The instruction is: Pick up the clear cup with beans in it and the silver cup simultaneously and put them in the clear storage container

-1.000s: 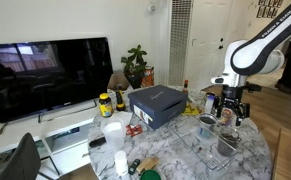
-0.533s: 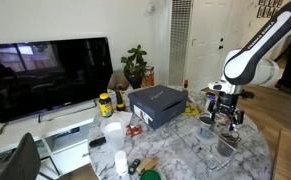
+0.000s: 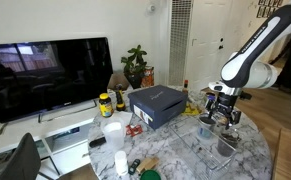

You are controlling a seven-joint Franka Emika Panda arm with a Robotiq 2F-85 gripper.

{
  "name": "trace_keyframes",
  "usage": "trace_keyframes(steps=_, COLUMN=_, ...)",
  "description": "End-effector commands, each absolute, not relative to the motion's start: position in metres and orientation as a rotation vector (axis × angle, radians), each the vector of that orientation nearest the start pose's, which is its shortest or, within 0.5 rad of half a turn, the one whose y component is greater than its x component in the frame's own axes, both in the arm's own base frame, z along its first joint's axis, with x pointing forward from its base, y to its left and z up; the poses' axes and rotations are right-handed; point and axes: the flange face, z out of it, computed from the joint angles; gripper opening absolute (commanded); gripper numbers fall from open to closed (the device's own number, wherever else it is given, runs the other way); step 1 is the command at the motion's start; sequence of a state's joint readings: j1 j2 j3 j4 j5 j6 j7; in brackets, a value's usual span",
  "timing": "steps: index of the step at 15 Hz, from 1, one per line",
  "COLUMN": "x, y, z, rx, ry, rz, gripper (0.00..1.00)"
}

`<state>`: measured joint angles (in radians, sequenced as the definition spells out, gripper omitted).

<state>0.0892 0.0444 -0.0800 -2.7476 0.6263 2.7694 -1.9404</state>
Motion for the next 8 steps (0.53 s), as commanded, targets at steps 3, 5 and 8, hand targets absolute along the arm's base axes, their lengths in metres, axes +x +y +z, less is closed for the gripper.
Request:
trace_keyframes(steps=3, x=0.3799, y=-0.0230, z=0.1878, rx=-2.327, ry=-1.923, rz=-0.284, gripper=1.00)
trace_keyframes(steps=5, x=0.3790, y=-0.0205, z=0.1861, rx=-2.320, ry=-1.938, rz=-0.298, gripper=1.00)
trace_keyframes(steps=8, x=0.3787, y=-0.0202, z=0.1857, rx=-2.324, ry=-1.957, rz=-0.316, gripper=1.00)
